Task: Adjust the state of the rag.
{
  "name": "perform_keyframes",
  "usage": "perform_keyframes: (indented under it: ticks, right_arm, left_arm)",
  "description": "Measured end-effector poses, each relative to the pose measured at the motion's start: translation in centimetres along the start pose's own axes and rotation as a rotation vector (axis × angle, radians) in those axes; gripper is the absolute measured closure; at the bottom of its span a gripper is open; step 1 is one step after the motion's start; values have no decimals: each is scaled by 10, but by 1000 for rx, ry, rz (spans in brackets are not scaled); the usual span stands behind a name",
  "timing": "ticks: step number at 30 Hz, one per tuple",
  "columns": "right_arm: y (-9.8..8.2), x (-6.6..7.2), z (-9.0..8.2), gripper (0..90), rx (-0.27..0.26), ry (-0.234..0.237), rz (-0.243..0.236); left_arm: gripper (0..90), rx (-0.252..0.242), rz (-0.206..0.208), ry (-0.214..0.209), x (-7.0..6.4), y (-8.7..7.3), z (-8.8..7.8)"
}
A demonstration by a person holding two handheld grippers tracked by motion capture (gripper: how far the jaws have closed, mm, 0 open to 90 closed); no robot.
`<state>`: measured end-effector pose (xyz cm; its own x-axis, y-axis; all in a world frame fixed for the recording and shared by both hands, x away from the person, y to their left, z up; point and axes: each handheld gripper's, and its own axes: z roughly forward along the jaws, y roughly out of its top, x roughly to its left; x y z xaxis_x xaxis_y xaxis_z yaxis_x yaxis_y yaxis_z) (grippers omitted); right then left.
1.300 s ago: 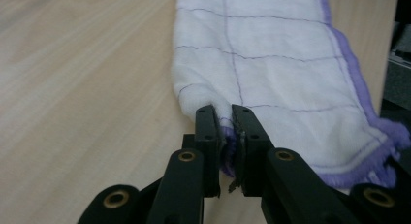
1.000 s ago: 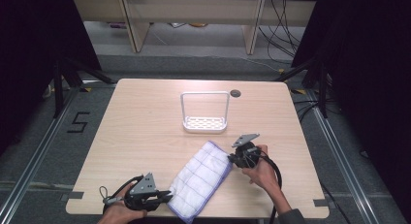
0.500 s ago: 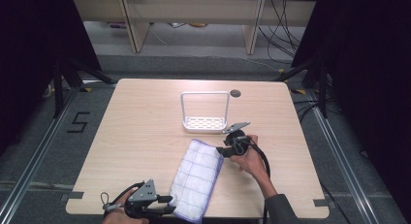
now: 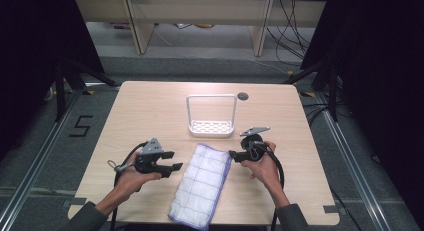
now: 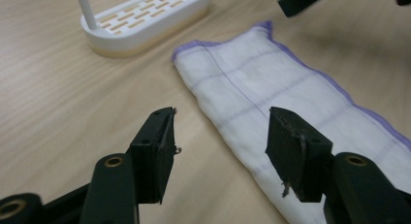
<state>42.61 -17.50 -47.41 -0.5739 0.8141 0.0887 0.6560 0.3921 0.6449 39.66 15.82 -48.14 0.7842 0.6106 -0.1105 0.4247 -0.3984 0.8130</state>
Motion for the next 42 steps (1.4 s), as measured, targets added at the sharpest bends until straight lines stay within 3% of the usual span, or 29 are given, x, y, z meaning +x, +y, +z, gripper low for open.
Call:
perform_keyframes:
  ticks: [4, 5, 7, 14, 16, 19, 25, 26, 30, 31, 33, 34, 37, 40, 42]
  right_arm:
    - [0, 4, 6, 418, 14, 1, 5]
    - [0, 5, 7, 424, -2, 7, 11]
    - [0, 6, 8, 426, 20, 9, 4]
    - [-1, 7, 10, 434, 25, -1, 34]
    - [-1, 7, 11, 432, 26, -5, 34]
    - [-2, 9, 15, 428, 21, -20, 35]
    - [-2, 12, 24, 442, 53, -16, 19]
    - [-2, 12, 25, 455, 56, -22, 10]
    - [-2, 13, 30, 495, 67, -19, -9]
    - [-2, 14, 31, 499, 66, -21, -5]
    - [-2, 14, 32, 528, 64, -12, -8]
    - [-2, 14, 32, 537, 62, -9, -7]
    - [-3, 15, 32, 589, 55, 1, -10]
    - [-2, 16, 32, 621, 58, 1, -5]
    - [-2, 15, 32, 649, 57, 9, -13]
  left_arm:
    - [427, 13, -18, 25, 11, 11, 24]
    - [433, 33, -6, 22, 14, 13, 28]
    - [439, 49, -2, 18, 18, 18, 38]
    - [441, 59, -19, -7, 14, 31, 68]
    - [431, 84, 17, 7, 15, 34, 74]
    - [427, 87, 3, -1, 16, 36, 81]
    - [457, 101, 16, 11, 19, 35, 90]
    - [474, 84, 4, 5, 19, 34, 92]
    - [572, 86, 29, -23, 19, 32, 96]
    - [597, 103, 52, -26, 18, 32, 96]
    - [658, 112, 76, -25, 17, 32, 98]
    - [679, 98, 61, -25, 16, 31, 99]
    - [766, 105, 80, -22, 18, 31, 98]
    - [814, 84, 74, -19, 16, 29, 98]
    - [832, 95, 95, -22, 17, 29, 97]
